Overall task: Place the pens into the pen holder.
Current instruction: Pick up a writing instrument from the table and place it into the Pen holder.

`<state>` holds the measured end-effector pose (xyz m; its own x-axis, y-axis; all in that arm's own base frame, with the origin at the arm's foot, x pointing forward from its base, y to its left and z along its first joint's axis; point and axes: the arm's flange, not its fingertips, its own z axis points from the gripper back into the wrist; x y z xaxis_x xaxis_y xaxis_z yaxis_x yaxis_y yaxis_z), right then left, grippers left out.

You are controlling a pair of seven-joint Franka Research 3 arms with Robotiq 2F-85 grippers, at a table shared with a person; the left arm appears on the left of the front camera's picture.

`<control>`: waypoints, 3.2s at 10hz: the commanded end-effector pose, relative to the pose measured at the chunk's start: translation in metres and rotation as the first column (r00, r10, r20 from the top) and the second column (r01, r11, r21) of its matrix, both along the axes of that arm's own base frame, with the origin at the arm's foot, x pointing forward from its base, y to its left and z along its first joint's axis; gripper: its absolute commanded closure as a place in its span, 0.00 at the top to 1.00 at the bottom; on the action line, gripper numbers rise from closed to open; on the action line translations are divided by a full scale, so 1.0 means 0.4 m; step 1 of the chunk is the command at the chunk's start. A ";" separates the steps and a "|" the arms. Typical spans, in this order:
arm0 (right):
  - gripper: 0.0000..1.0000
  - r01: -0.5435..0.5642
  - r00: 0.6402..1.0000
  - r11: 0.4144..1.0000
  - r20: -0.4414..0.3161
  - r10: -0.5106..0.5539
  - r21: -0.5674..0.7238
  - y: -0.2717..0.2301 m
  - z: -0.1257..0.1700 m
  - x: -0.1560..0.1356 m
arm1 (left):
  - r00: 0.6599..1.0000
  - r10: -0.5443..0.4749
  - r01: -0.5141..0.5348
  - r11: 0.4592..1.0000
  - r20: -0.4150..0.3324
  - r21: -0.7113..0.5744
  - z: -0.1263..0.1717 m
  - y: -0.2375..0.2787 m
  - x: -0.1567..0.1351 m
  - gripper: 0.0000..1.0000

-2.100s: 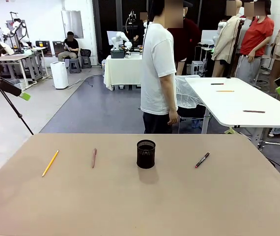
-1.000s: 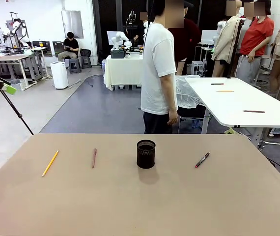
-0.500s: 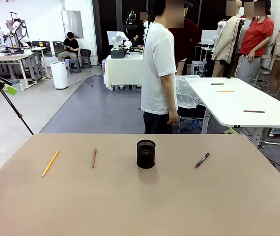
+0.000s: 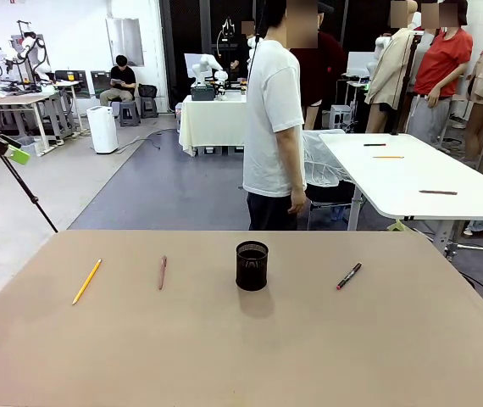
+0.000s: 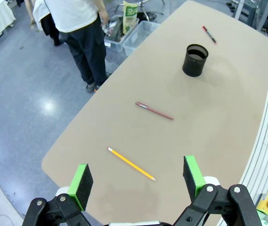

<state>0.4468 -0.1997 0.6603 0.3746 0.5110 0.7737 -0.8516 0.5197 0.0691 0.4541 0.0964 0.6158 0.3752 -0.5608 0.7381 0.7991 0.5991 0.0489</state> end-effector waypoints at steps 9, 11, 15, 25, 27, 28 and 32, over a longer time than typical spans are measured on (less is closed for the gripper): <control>1.00 -0.010 1.000 1.000 0.003 0.010 0.005 0.005 -0.001 -0.011 | 1.000 -0.005 0.005 1.000 0.001 -0.004 0.003 -0.001 -0.003 1.00; 1.00 -0.010 1.000 1.000 0.003 0.010 0.005 0.005 -0.001 -0.011 | 1.000 -0.005 0.005 1.000 0.001 -0.004 0.003 -0.001 -0.003 1.00; 1.00 -0.010 1.000 1.000 0.003 0.010 0.005 0.005 -0.001 -0.011 | 1.000 -0.005 0.005 1.000 0.001 -0.004 0.003 -0.001 -0.003 1.00; 1.00 -0.010 1.000 1.000 0.003 0.010 0.005 0.005 -0.001 -0.011 | 0.843 0.518 -0.468 0.840 -0.146 0.274 0.009 -0.162 -0.091 1.00; 1.00 -0.010 1.000 1.000 0.003 0.010 0.005 0.005 -0.001 -0.011 | 0.779 0.607 -0.495 0.750 -0.157 0.439 -0.052 -0.203 -0.077 1.00; 1.00 -0.010 1.000 1.000 0.003 0.010 0.005 0.005 -0.001 -0.011 | 0.770 0.611 -0.486 0.748 -0.184 0.453 -0.083 -0.229 -0.066 1.00; 1.00 -0.010 1.000 1.000 0.003 0.010 0.005 0.005 -0.001 -0.011 | 0.760 0.561 -0.418 0.809 -0.329 0.414 -0.175 -0.285 -0.017 1.00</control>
